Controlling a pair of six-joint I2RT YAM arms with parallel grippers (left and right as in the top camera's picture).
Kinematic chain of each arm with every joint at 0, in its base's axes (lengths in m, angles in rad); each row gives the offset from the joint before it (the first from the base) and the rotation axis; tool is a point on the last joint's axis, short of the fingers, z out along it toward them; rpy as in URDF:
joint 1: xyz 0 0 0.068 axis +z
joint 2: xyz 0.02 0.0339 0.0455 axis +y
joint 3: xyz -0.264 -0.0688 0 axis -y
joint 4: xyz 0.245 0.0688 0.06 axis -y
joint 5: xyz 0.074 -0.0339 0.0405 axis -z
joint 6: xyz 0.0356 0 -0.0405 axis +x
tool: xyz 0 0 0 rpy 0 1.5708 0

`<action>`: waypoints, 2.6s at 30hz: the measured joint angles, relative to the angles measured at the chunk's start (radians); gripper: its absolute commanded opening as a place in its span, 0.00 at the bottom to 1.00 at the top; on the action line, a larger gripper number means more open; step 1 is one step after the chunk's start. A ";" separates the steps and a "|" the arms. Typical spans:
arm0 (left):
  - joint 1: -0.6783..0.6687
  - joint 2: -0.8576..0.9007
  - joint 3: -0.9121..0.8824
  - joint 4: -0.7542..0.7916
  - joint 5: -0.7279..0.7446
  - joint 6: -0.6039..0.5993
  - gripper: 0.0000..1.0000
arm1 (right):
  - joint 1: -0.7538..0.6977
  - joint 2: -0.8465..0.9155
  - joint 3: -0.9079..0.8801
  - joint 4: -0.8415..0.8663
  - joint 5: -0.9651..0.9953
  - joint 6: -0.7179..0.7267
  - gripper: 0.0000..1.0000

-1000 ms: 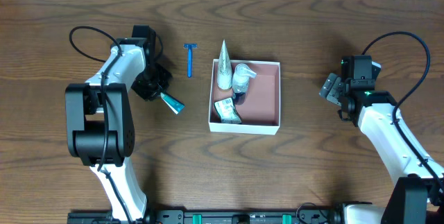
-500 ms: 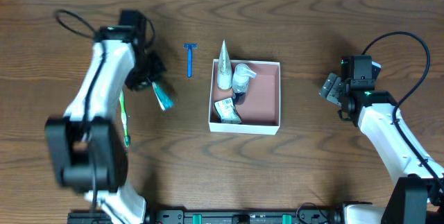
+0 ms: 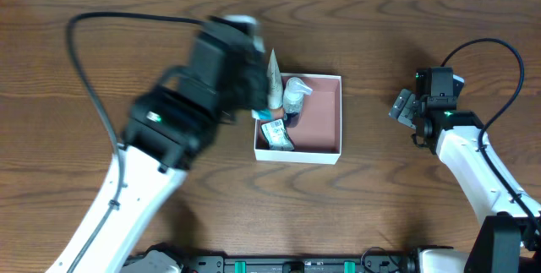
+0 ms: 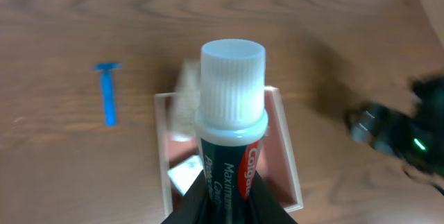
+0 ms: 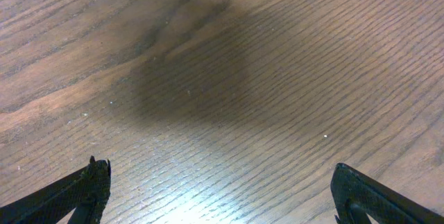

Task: Pack container
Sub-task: 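Lift the toothpaste tube and carry it over the box, then lower the toothpaste tube into the box's front-right area and release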

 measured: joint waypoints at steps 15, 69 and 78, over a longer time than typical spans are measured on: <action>-0.416 0.368 0.000 0.177 -0.404 -0.007 0.15 | 0.000 0.000 0.000 0.000 0.000 0.000 0.99; -0.420 0.322 0.000 0.069 -0.615 -0.166 0.44 | 0.000 0.000 0.000 0.000 0.000 0.000 0.99; -0.233 -0.017 0.013 -0.282 -0.764 -0.194 0.71 | 0.000 0.000 0.000 0.000 0.000 0.000 0.99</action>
